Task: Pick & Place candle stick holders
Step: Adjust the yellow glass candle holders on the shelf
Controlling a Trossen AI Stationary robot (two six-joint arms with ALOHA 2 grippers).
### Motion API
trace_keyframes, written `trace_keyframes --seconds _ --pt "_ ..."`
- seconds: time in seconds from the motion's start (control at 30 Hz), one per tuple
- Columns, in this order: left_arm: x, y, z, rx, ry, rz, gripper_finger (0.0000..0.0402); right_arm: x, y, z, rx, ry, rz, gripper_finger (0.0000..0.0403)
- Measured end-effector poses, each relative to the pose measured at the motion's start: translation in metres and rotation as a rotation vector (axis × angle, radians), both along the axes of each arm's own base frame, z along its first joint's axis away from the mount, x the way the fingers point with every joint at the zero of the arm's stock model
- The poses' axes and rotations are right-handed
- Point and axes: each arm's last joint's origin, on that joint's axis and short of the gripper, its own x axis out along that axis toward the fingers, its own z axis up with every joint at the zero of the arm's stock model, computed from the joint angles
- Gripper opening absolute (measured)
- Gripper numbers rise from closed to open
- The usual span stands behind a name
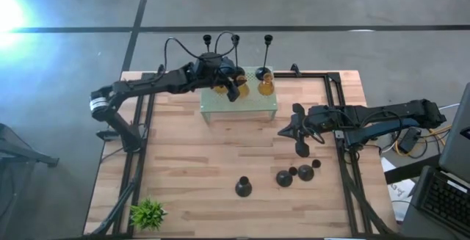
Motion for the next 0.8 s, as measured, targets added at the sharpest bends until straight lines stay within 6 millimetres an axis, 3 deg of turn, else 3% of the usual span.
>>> trace_keyframes --seconds 0.23,0.43,0.63,0.8 --pt "-0.016 -0.024 0.027 0.019 -0.045 -0.048 0.0202 0.001 0.0 0.001 -0.002 -0.013 0.0 0.0008" --pt "-0.035 -0.066 0.047 0.052 -0.038 -0.167 0.0202 0.001 -0.004 0.002 -0.08 -0.031 -0.125 0.0008" --pt "-0.058 -0.118 0.026 0.107 -0.072 -0.326 0.0202 0.001 -0.01 0.004 -0.176 -0.048 -0.32 0.0008" --pt "-0.091 -0.136 0.003 0.14 -0.181 -0.362 0.0202 0.003 -0.019 0.01 -0.2 -0.111 -0.412 0.0009"
